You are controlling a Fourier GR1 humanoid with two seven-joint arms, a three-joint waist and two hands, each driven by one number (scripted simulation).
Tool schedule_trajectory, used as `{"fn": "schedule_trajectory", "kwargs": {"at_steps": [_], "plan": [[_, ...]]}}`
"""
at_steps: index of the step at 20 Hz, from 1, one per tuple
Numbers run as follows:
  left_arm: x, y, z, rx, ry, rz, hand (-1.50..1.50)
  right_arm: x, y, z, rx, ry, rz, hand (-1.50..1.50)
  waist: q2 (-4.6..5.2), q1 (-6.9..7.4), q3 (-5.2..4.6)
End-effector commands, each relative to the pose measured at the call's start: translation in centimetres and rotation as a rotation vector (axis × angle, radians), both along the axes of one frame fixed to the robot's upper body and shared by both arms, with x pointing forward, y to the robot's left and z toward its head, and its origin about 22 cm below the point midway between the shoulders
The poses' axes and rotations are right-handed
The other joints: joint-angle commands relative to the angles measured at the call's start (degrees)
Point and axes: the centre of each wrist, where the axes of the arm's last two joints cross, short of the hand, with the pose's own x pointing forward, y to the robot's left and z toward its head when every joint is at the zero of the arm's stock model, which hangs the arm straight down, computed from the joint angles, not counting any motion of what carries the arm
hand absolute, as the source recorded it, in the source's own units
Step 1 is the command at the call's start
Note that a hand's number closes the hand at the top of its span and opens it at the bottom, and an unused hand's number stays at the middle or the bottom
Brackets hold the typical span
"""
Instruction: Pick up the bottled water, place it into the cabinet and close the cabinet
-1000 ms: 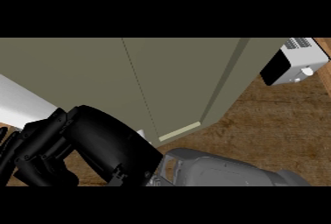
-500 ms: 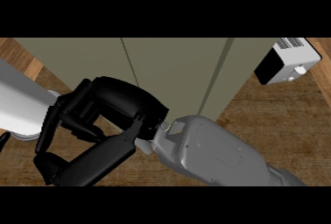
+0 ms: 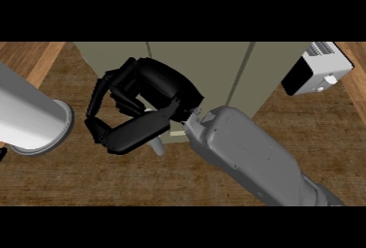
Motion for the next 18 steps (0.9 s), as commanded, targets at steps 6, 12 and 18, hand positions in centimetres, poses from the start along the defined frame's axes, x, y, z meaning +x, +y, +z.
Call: {"fn": "schedule_trajectory", "kwargs": {"at_steps": [6,12,18], "plan": [[0.0,-0.7,0.6,0.006,0.003,-0.014,-1.50,5.8,-4.8,-0.5,-0.029,-0.030,-0.351,1.50,1.54,-0.31,0.78],[0.8,-1.0,1.0,0.005,-0.003,-0.031,-1.50,6.7,-6.5,-0.1,-0.018,-0.067,-0.403,-1.50,1.52,-1.29,0.76],[1.1,-1.0,1.4,0.014,-0.011,-0.054,-1.50,7.9,-7.7,0.8,-0.026,-0.092,-0.415,-1.50,1.49,-0.71,0.75]]}}
